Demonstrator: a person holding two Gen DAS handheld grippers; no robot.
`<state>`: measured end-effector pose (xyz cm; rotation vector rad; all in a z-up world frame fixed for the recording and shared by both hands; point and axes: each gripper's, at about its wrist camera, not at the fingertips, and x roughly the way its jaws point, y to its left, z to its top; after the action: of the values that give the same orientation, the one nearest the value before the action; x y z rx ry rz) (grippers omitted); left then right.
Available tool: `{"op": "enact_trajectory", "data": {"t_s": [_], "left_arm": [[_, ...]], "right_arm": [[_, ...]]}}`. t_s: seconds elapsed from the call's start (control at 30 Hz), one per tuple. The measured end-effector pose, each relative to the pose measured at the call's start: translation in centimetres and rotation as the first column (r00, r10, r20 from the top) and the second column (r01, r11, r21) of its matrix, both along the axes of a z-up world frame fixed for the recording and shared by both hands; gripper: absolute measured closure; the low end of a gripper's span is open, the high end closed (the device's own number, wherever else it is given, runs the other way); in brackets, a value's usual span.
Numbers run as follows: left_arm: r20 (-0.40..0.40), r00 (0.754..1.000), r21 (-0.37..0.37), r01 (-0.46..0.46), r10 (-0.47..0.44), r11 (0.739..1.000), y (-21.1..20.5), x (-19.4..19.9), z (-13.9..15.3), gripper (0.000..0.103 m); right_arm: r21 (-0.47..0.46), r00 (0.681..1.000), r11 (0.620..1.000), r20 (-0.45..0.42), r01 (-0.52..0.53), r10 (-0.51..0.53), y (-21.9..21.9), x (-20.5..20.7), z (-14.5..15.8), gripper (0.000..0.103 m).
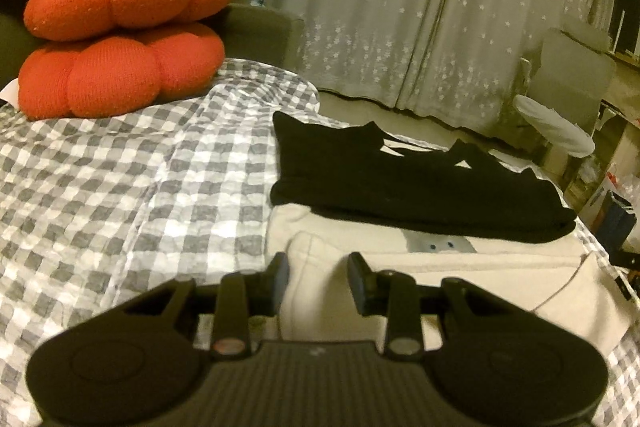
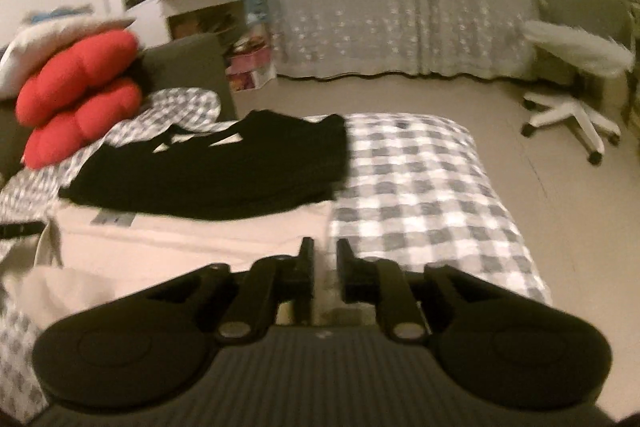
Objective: Fold clothes
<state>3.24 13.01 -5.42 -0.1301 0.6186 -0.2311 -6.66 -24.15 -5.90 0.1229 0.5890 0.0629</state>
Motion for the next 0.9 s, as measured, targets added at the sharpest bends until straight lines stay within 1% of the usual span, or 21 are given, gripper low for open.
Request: {"op": "enact_trajectory", "data": {"t_s": [0.03,0.07,0.17,0.23,0.27,0.33,0.37,0.47,0.53,0.7,0.8,0.87,0.9], "left_arm": [[0.001,1.0,0.002,0.0,0.0,1.0,0.0,0.0,0.0,0.07],[0.001,1.0,0.003,0.0,0.0,1.0,0.0,0.0,0.0,0.07],[0.001,1.0,0.005,0.002,-0.002,1.0,0.0,0.0,-0.1,0.07],[0.0,1.0,0.005,0.003,-0.003,1.0,0.1,0.0,-0.2,0.07],[0.0,1.0,0.006,0.003,-0.003,1.0,0.1,0.0,-0.2,0.07],[0.001,1.0,0.009,0.005,-0.005,1.0,0.1,0.1,-0.3,0.07],[0.001,1.0,0.01,0.005,-0.005,1.0,0.1,0.1,-0.3,0.07],[0.002,1.0,0.008,0.004,-0.004,1.0,0.1,0.1,-0.4,0.07],[0.004,1.0,0.007,0.004,-0.004,1.0,0.1,0.1,-0.4,0.071],[0.004,1.0,0.003,0.003,-0.003,1.0,0.2,0.1,-0.4,0.072],[0.006,1.0,0.006,-0.002,0.002,1.0,0.3,0.0,-0.4,0.074],[0.008,1.0,0.012,-0.008,0.008,1.0,0.3,0.0,-0.4,0.082],[0.009,1.0,0.014,-0.015,0.015,1.0,0.4,0.0,-0.4,0.085]], "right_arm": [[-0.009,1.0,1.0,0.001,-0.011,0.011,0.4,0.2,-0.1,0.062],[-0.019,1.0,1.0,0.002,-0.024,0.024,0.9,0.3,-0.3,0.058],[-0.054,0.998,0.997,-0.02,-0.055,0.054,2.0,1.3,-0.9,0.059],[-0.095,0.997,0.993,-0.047,-0.062,0.058,2.6,2.0,-1.7,0.058],[-0.118,0.997,0.991,-0.05,-0.064,0.059,2.9,2.2,-2.0,0.059],[-0.14,0.997,0.988,-0.031,-0.067,0.064,3.1,2.0,-2.1,0.072],[-0.134,0.998,0.989,-0.028,-0.066,0.063,2.9,1.9,-2.0,0.091],[-0.115,0.998,0.992,-0.015,-0.055,0.053,2.5,1.5,-1.6,0.095],[-0.108,0.999,0.993,0.001,-0.044,0.044,2.2,1.1,-1.3,0.095],[-0.011,1.0,1.0,0.024,0.003,-0.003,0.5,0.4,-0.3,0.095],[0.05,0.999,0.998,-0.011,0.047,-0.047,-0.8,0.8,-0.7,0.095],[0.088,0.996,0.993,-0.06,0.074,-0.069,-1.5,1.3,-1.5,0.095],[0.101,0.995,0.992,-0.071,0.08,-0.073,-1.7,1.4,-1.8,0.095]]}}
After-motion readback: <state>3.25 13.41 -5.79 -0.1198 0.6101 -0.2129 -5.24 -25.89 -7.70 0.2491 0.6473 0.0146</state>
